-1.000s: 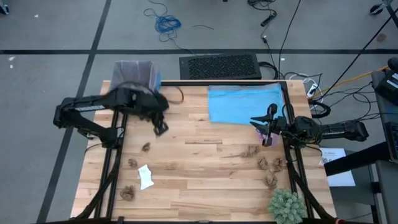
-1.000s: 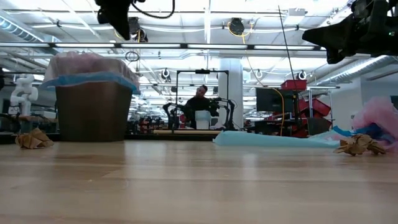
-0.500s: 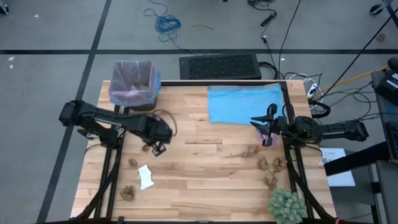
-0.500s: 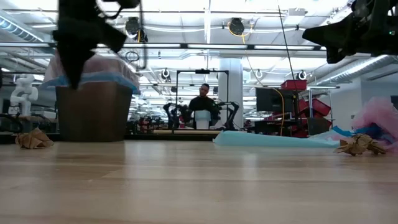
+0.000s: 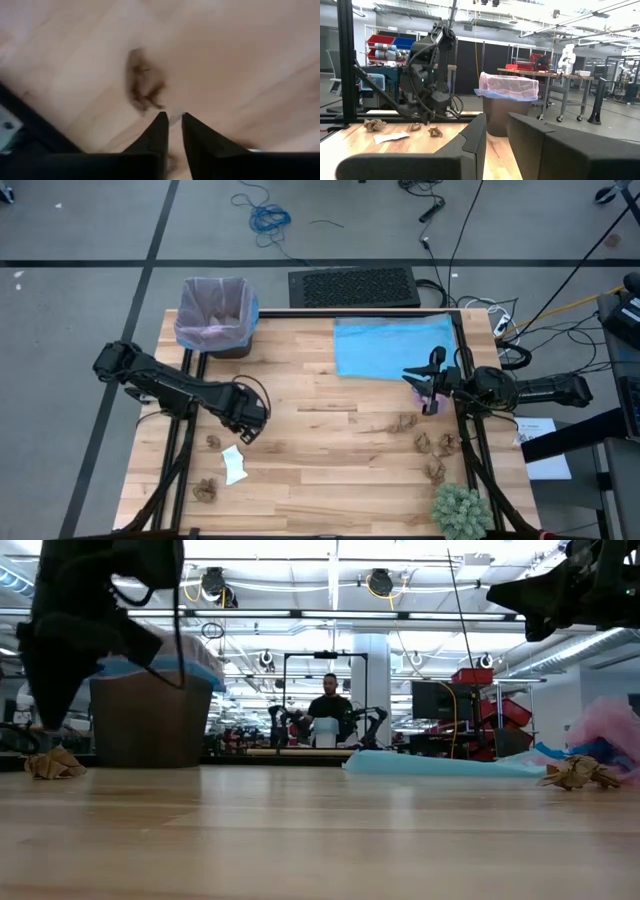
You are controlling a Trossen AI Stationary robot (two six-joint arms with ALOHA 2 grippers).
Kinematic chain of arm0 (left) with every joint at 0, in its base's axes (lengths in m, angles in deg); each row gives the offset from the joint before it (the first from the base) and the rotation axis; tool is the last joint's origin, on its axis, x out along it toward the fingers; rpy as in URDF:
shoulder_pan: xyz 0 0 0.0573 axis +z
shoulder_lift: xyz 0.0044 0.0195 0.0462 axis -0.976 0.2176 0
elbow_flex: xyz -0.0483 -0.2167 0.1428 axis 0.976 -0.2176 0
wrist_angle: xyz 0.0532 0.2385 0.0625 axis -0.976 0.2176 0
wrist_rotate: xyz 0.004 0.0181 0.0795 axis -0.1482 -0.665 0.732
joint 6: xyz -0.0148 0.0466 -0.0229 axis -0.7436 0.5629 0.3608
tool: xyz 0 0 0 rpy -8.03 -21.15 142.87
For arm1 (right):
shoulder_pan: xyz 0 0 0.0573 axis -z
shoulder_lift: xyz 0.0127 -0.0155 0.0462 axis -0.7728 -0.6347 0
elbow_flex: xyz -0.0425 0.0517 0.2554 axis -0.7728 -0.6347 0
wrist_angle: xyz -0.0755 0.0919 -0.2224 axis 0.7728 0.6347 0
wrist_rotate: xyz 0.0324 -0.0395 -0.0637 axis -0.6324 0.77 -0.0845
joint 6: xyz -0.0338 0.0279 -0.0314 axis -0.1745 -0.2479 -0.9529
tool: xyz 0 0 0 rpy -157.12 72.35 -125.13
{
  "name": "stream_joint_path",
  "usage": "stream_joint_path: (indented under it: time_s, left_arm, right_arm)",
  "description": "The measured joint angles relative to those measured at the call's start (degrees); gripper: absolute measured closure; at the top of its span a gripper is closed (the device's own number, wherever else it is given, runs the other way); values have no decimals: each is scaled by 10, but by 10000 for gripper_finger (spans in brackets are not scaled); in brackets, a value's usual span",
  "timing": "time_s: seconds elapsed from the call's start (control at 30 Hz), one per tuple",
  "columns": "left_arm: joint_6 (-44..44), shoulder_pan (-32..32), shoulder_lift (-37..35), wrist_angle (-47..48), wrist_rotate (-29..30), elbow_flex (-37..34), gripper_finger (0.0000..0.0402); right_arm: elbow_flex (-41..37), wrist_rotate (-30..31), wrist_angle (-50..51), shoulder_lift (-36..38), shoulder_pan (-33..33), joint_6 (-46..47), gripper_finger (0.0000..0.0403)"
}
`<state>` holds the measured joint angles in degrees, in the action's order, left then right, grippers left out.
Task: Place trash/remove bag and relplace
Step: Put the brown napkin into the trash bin
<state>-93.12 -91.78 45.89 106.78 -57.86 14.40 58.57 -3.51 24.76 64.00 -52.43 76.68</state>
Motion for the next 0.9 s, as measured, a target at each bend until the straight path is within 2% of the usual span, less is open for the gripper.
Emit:
stream_joint_path:
  time_s: [0.17,0.3,0.47,0.6,0.73,0.9]
  left_arm:
    - [-29,1,0,7,16,-40,293]
    - [-28,1,0,-36,17,-64,261]
    - [-24,1,0,-105,41,-89,251]
    - [-24,1,0,-118,61,-99,286]
    - [-1,1,0,-119,65,-86,378]
    - [46,1,0,-101,89,-24,399]
  right_arm:
    - [0,0,-1,0,0,0,332]
    - [0,0,0,0,0,0,332]
    - [0,0,0,0,0,0,332]
    - [0,0,0,0,0,0,332]
    - [0,0,0,0,0,0,332]
    - [0,0,-1,0,0,0,332]
